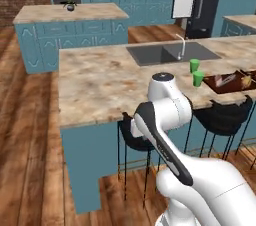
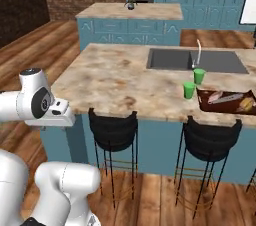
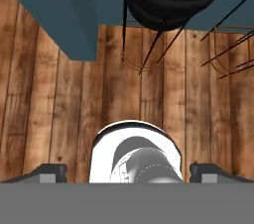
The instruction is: Gather the cucumber and corn from the fridge and place them on a tray on the dining counter. Then gather the chicken drumstick and steak from the fridge and place them on the other tray.
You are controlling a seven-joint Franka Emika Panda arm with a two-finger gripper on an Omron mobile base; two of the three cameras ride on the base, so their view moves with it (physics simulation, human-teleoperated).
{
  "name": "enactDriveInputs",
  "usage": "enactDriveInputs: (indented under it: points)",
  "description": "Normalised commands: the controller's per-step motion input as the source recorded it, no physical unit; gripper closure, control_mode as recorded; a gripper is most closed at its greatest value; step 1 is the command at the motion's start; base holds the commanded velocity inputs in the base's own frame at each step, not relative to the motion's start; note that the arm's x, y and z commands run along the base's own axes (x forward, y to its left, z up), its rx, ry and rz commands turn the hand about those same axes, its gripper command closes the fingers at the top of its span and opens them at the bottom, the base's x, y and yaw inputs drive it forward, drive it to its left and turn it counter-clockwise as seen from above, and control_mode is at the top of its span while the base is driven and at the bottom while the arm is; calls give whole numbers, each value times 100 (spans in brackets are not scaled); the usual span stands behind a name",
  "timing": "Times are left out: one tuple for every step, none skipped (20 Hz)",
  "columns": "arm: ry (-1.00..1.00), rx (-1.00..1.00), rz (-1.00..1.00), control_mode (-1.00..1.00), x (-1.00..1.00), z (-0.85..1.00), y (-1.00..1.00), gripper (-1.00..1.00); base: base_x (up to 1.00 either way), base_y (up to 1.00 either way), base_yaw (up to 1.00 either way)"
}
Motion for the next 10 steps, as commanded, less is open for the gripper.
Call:
enactDriveInputs:
  points:
    - [0, 0, 0, 100, 0, 0, 0, -100, -4, 100, -5]
    - [0, 0, 0, 100, 0, 0, 0, -100, 0, 100, -6]
    - [0, 0, 0, 100, 0, 0, 0, -100, 0, 100, -7]
    - [0, 0, 0, 100, 0, 0, 0, -100, 0, 100, -7]
    - [0, 0, 0, 100, 0, 0, 0, -100, 0, 100, -6]
    - [0, 0, 0, 100, 0, 0, 0, -100, 17, 100, -10]
    - [0, 0, 0, 100, 0, 0, 0, -100, 21, 100, -11]
    - [0, 0, 0, 100, 0, 0, 0, -100, 20, 100, -9]
    - [0, 0, 0, 100, 0, 0, 0, -100, 18, 100, -9]
    - [0, 0, 0, 100, 0, 0, 0, -100, 20, 100, -9]
